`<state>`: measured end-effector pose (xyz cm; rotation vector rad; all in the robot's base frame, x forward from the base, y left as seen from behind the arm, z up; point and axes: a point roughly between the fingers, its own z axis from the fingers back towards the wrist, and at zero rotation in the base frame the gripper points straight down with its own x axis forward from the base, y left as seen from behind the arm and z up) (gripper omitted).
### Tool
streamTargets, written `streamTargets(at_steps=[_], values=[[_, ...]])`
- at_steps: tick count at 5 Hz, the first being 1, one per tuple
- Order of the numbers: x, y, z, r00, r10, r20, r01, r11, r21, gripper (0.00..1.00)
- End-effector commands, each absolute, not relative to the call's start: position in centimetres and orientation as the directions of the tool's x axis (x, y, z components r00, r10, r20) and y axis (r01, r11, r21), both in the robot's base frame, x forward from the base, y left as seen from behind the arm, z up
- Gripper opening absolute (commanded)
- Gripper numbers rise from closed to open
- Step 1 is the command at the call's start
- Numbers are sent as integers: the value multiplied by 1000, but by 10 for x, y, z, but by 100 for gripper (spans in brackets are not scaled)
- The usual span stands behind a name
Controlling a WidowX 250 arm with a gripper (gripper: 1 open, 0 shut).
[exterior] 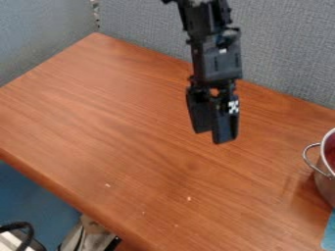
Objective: Put the red object in the metal pot
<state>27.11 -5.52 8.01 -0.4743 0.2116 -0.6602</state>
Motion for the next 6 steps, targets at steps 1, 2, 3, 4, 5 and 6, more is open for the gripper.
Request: streamTargets(at_steps=[1,2,3,4,5,6], values=[[266,-68,88,694,-718,-54,622,636,-457,100],[259,-78,92,616,-783,-89,677,583,-449,100],[258,-76,93,603,-794,-78,703,575,-418,100],[257,-72,96,592,-803,-68,727,568,-386,100],[256,-69,98,580,-813,-57,749,559,-354,100],[256,-72,83,601,-797,-59,736,581,-348,100]])
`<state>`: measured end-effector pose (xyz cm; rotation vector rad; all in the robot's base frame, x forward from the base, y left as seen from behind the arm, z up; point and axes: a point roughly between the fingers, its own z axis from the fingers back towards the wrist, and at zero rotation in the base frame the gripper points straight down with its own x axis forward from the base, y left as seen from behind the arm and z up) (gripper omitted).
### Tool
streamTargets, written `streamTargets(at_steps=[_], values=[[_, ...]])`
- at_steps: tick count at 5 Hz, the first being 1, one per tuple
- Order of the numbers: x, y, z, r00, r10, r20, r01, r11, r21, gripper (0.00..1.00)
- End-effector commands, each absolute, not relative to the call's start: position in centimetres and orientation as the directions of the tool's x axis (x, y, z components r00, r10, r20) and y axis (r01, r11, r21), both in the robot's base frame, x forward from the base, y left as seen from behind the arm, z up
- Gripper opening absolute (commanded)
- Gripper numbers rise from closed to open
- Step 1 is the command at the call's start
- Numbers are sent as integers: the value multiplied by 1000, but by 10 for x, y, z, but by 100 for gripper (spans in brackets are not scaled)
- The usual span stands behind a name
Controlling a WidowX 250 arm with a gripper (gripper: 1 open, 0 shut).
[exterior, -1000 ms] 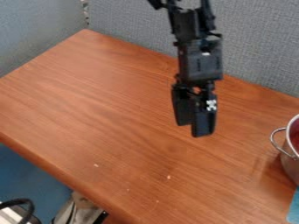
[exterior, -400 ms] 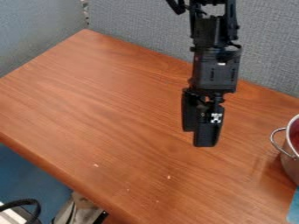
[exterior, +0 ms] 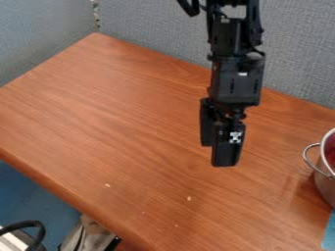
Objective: Put the red object in the metal pot
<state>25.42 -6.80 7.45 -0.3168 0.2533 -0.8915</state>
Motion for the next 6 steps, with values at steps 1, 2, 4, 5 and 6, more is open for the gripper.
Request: streamTargets(at_steps=[1,2,4,5,6], values=[[255,-74,68,622,-781,-60,722,602,-342,100],[256,-58,64,616,-784,-83,718,601,-350,100],[263,-54,46,679,-729,-84,660,657,-364,100],[269,-65,33,743,-666,-64,601,707,-373,100],[275,-76,19,803,-595,-47,533,751,-390,100]])
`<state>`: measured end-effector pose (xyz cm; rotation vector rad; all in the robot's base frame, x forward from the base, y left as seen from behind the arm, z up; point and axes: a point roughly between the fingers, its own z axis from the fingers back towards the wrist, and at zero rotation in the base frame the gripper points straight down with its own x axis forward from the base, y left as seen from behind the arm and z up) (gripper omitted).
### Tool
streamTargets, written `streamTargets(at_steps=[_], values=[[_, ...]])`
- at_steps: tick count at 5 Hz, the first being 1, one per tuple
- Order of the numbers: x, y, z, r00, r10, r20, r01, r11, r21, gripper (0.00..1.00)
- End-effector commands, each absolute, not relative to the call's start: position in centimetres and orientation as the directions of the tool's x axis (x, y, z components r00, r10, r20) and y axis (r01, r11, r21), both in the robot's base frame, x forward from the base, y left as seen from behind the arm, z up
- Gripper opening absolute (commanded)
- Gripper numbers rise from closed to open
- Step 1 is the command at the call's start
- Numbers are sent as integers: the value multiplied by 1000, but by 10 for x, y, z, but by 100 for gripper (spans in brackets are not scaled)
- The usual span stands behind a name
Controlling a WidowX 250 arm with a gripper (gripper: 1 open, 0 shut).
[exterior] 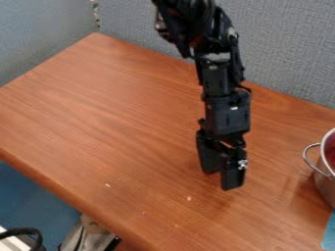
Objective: Put the red object in the metal pot
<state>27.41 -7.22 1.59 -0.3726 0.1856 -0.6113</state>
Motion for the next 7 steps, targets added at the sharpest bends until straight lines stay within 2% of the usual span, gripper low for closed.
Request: streamTargets(at_steps=[1,2,4,7], values=[[261,-85,14,853,-516,-73,450,799,-399,100],[248,-93,11,896,-432,-101,360,841,-405,100],[239,-106,28,919,-378,-111,301,856,-421,100],[200,-126,34,967,-237,-90,192,917,-349,100]])
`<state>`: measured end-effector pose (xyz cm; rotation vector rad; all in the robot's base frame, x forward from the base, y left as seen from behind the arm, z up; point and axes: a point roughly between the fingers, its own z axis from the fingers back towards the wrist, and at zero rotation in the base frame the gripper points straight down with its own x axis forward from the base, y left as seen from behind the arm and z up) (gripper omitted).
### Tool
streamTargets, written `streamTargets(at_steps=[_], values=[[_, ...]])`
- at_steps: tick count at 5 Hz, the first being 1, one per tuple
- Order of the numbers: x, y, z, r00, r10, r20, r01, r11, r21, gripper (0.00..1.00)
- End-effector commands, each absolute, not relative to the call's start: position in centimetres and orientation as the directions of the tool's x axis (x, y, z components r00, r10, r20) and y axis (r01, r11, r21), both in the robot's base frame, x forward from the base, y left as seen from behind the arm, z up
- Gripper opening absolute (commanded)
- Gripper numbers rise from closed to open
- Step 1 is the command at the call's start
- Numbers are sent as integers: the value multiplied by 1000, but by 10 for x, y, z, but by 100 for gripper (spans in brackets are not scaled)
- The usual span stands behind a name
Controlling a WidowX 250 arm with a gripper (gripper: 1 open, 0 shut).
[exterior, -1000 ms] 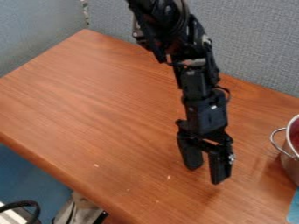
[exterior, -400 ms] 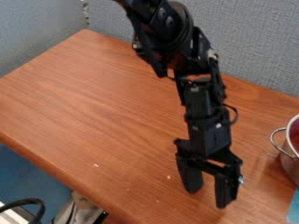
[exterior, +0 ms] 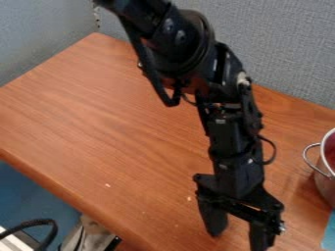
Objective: Put the red object in the metal pot
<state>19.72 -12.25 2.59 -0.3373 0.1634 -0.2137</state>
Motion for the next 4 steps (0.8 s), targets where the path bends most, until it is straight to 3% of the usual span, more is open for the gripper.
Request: streamTargets(at_steps=[1,2,4], values=[[205,-119,42,979,-182,-95,139,926,-350,100],[210,-113,49,987,-128,-100,86,933,-351,100],[196,-103,20,985,-133,-106,80,912,-401,100]])
